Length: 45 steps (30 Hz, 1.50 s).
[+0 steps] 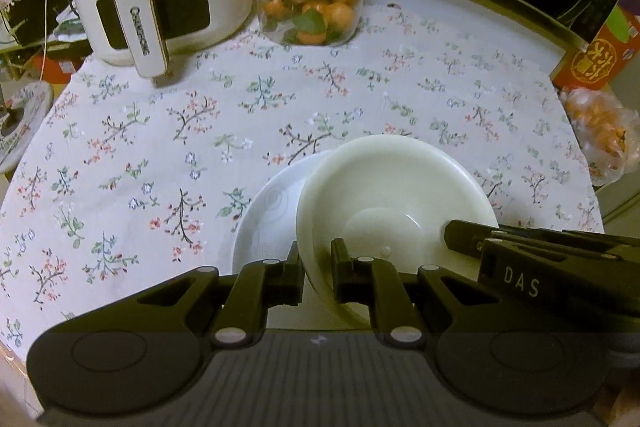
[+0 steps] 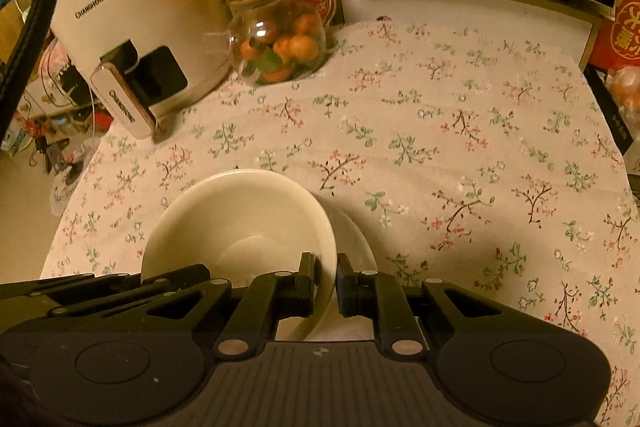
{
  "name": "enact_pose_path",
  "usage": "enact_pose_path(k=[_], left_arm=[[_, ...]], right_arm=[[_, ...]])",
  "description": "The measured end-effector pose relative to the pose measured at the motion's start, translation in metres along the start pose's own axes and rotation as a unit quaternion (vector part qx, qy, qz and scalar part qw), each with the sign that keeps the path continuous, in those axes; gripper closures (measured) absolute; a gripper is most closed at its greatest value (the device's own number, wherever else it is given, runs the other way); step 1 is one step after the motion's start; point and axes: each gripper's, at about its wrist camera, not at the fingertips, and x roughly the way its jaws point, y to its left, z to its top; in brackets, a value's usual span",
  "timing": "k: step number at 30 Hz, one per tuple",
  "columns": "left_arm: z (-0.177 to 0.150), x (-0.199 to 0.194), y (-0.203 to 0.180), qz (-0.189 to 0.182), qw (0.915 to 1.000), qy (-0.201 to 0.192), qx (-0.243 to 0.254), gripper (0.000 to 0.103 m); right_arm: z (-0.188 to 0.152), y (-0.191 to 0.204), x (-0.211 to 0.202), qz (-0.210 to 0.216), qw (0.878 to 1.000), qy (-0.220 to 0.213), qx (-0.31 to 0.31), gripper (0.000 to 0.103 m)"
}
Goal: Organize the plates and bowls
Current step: 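Lift the cream bowl with both grippers and carry it over the white plates, then lower the cream bowl onto the white plate stack and open both grippers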
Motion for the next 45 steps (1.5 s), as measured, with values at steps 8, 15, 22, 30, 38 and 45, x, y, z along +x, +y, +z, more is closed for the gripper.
enact_pose_path(k=[8,15,22,30,38,45], left_arm=[[-0.001,0.002,0.002,0.002,1.0,0.005,-0.002,0.091],[-0.002,0.004,0.005,0.005,0.9999,0.013,-0.01,0.089],[-0.002,0.007,0.005,0.005,0.9998,0.013,-0.012,0.088],[-0.002,0.006,0.005,0.005,0.9999,0.008,-0.008,0.084],[-0.001,-0.009,0.006,0.027,0.9992,-0.028,0.008,0.065],[-0.017,-0.048,0.009,0.059,0.9944,-0.083,0.027,0.048]], right_arm=[[-0.002,0.0,0.008,0.0,1.0,0.021,0.001,0.09],[-0.002,0.002,0.009,0.004,1.0,0.023,0.001,0.089],[-0.001,0.003,0.011,0.005,1.0,0.024,0.0,0.089],[-0.001,0.003,0.008,0.009,1.0,0.019,0.003,0.083],[-0.002,0.001,-0.002,0.017,1.0,0.005,0.009,0.082],[-0.013,-0.004,-0.038,0.041,0.999,-0.025,0.018,0.066]])
